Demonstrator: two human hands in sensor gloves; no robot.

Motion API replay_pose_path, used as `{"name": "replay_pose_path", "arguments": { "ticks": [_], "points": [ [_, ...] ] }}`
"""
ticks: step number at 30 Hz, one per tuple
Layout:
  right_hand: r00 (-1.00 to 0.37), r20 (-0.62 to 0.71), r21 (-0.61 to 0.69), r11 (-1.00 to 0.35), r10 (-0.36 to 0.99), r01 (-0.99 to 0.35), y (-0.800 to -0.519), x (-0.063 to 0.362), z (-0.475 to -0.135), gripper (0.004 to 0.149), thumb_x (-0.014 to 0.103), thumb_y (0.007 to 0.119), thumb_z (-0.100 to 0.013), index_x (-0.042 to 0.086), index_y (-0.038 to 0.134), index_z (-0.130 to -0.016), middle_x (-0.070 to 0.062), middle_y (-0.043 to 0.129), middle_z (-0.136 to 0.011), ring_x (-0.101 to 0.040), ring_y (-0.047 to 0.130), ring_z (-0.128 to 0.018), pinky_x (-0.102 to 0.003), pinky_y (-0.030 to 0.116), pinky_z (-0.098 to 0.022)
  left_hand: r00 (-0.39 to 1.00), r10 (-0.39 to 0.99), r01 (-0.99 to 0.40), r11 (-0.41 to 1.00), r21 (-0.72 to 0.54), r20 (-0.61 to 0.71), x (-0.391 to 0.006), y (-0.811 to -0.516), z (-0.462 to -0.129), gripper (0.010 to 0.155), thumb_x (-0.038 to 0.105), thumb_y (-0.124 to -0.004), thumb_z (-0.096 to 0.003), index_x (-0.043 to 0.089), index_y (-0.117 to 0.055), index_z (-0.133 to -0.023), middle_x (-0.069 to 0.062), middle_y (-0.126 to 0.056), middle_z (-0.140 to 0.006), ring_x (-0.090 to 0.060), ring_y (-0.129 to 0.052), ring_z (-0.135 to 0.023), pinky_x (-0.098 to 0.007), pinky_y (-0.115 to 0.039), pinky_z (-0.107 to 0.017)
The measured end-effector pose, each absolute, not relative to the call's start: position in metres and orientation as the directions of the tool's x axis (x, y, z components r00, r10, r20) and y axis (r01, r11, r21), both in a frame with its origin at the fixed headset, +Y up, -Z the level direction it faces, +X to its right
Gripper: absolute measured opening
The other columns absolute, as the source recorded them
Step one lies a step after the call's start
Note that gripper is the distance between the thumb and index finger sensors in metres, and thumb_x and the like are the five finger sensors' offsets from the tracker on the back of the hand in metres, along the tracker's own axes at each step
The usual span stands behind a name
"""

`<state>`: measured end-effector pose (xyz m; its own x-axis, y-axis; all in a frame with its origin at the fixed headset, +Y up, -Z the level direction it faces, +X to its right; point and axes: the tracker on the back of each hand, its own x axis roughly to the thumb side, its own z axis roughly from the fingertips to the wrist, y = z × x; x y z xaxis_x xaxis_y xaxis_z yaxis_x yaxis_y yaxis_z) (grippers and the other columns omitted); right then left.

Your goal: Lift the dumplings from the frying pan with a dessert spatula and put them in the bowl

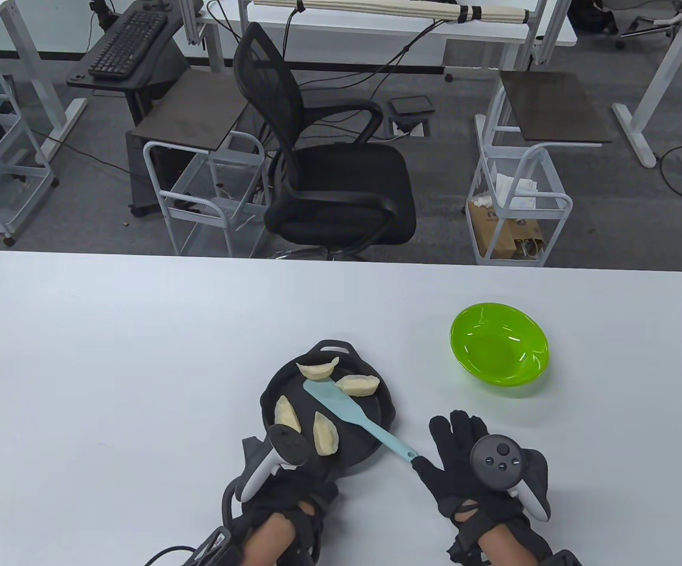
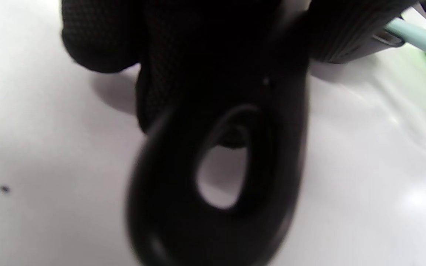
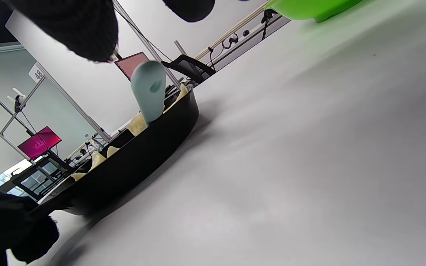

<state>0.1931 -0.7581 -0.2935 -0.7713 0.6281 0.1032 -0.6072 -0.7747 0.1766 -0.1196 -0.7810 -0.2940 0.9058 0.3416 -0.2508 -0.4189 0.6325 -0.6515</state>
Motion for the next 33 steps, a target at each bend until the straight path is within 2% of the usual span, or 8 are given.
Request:
{"name": "replay_pose_path", "arguments": {
  "ticks": [6, 8, 10, 14, 21, 27, 33],
  "points": [
    [-0.774, 0.056, 0.205, -0.766, 0.631, -0.61, -0.771, 0.188, -0.306, 0.079, 0.051, 0.078, -0.055, 0.008, 0.039, -0.109, -0.028, 0.038, -0.111, -0.061, 0.035, -0.099, -0.072, 0.02, -0.072, 0.908, 0.383, -0.381, 0.582, -0.718, -0.171, -0.114, -0.788, -0.296, 0.066, 0.065, -0.073, -0.0483, 0.02, -0.062, -0.096, 0.008, -0.109, -0.063, -0.018, -0.107, -0.048, -0.046, -0.081, -0.052],
    [-0.743, 0.038, 0.246, -0.727, 0.668, -0.641, -0.776, 0.186, -0.307, 0.08, 0.05, 0.078, -0.055, 0.006, 0.037, -0.108, -0.029, 0.049, -0.108, -0.06, 0.055, -0.094, -0.073, 0.031, -0.072, 0.902, 0.403, -0.377, 0.566, -0.733, -0.153, -0.114, -0.79, -0.297, 0.067, 0.066, -0.072, -0.048, 0.02, -0.062, -0.096, 0.009, -0.109, -0.062, -0.018, -0.106, -0.048, -0.046, -0.081, -0.051],
    [-0.703, 0.019, 0.25, -0.684, 0.711, -0.686, -0.778, 0.182, -0.307, 0.077, 0.046, 0.079, -0.056, 0.005, 0.039, -0.108, -0.029, 0.054, -0.106, -0.057, 0.057, -0.094, -0.072, 0.034, -0.072, 0.899, 0.41, -0.38, 0.56, -0.737, -0.152, -0.115, -0.791, -0.298, 0.068, 0.067, -0.072, -0.0477, 0.021, -0.063, -0.096, 0.009, -0.109, -0.062, -0.018, -0.106, -0.048, -0.045, -0.08, -0.05],
    [-0.667, 0.003, 0.225, -0.65, 0.745, -0.726, -0.778, 0.18, -0.31, 0.07, 0.042, 0.078, -0.056, 0.006, 0.046, -0.106, -0.023, 0.07, -0.099, -0.05, 0.074, -0.085, -0.069, 0.047, -0.071, 0.896, 0.418, -0.38, 0.548, -0.745, -0.15, -0.116, -0.792, -0.298, 0.067, 0.068, -0.071, -0.0477, 0.021, -0.063, -0.096, 0.01, -0.108, -0.063, -0.018, -0.106, -0.048, -0.045, -0.08, -0.05],
    [-0.598, -0.052, 0.219, -0.576, 0.8, -0.788, -0.782, 0.179, -0.312, 0.061, 0.033, 0.079, -0.056, 0.005, 0.055, -0.104, -0.019, 0.082, -0.087, -0.043, 0.084, -0.07, -0.063, 0.051, -0.071, 0.895, 0.421, -0.38, 0.543, -0.749, -0.148, -0.116, -0.79, -0.298, 0.067, 0.068, -0.071, -0.0476, 0.022, -0.063, -0.096, 0.01, -0.108, -0.062, -0.018, -0.105, -0.048, -0.044, -0.08, -0.049],
    [-0.519, -0.086, 0.19, -0.497, 0.851, -0.847, -0.776, 0.184, -0.31, 0.057, 0.033, 0.08, -0.056, 0.003, 0.062, -0.101, -0.021, 0.085, -0.079, -0.041, 0.086, -0.06, -0.065, 0.055, -0.067, 0.893, 0.425, -0.381, 0.538, -0.752, -0.149, -0.117, -0.79, -0.298, 0.067, 0.068, -0.071, -0.0476, 0.022, -0.063, -0.096, 0.01, -0.108, -0.062, -0.018, -0.105, -0.048, -0.044, -0.079, -0.049],
    [-0.542, -0.023, 0.095, -0.538, 0.84, -0.838, -0.76, 0.188, -0.306, 0.056, 0.037, 0.085, -0.054, 0.004, 0.068, -0.096, -0.017, 0.089, -0.071, -0.038, 0.088, -0.054, -0.064, 0.059, -0.065, 0.891, 0.428, -0.383, 0.533, -0.754, -0.15, -0.118, -0.79, -0.298, 0.067, 0.068, -0.071, -0.0475, 0.023, -0.063, -0.096, 0.01, -0.108, -0.062, -0.017, -0.105, -0.047, -0.044, -0.079, -0.048]
  ]
}}
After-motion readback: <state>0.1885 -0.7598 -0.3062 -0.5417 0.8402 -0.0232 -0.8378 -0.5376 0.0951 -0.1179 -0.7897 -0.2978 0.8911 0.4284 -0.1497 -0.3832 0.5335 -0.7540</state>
